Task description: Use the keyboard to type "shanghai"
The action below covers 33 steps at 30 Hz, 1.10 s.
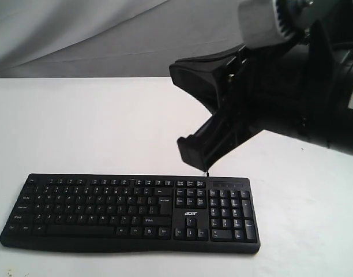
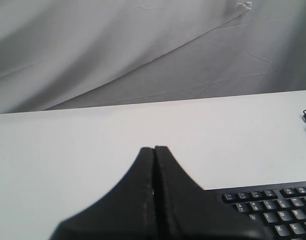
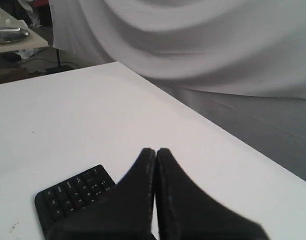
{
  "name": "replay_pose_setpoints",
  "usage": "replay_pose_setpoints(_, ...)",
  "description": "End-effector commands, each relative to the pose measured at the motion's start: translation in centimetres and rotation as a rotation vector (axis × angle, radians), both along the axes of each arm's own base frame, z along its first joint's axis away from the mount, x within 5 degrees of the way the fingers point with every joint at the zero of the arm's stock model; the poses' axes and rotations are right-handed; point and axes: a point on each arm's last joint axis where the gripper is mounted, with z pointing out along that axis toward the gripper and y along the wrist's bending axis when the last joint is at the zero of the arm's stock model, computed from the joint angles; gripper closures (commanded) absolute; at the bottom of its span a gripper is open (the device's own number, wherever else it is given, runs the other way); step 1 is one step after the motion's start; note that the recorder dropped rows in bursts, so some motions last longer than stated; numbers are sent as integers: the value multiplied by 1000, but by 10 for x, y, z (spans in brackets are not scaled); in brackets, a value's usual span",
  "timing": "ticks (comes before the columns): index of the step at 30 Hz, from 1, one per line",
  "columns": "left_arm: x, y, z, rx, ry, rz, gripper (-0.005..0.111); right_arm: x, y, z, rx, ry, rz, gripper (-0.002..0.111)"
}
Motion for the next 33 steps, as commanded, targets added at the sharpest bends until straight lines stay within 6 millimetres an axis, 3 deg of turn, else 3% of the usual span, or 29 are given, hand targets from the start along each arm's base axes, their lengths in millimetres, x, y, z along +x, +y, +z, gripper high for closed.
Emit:
replay_pose_setpoints(1, 0, 0, 1, -9, -12, 2, 107, 1, -4, 4, 41, -8, -21, 108)
replay_pose_setpoints(7, 0, 0, 1, -9, -12, 2, 107, 5, -6, 20, 123, -186, -60, 108)
replay_pose_setpoints(10, 0, 0, 1, -9, -12, 2, 107, 8, -10, 30, 241, -199, -120, 108)
replay_pose_setpoints(15, 0, 0, 1, -9, -12, 2, 107, 14, -24, 38, 294, -207, -190, 108)
replay_pose_setpoints(19, 0, 0, 1, -9, -12, 2, 107, 34, -55, 33, 248, -74, -315, 108)
replay_pose_setpoints(24, 0, 0, 1, -9, -12, 2, 107, 52, -117, 27, 150, 50, -559, 108)
replay_pose_setpoints(28, 0, 0, 1, -9, -12, 2, 107, 36, -158, 29, 134, 18, -719, 108)
replay_pose_setpoints(33, 0, 0, 1, -9, -12, 2, 107, 2, -185, 18, 117, -121, -849, 108)
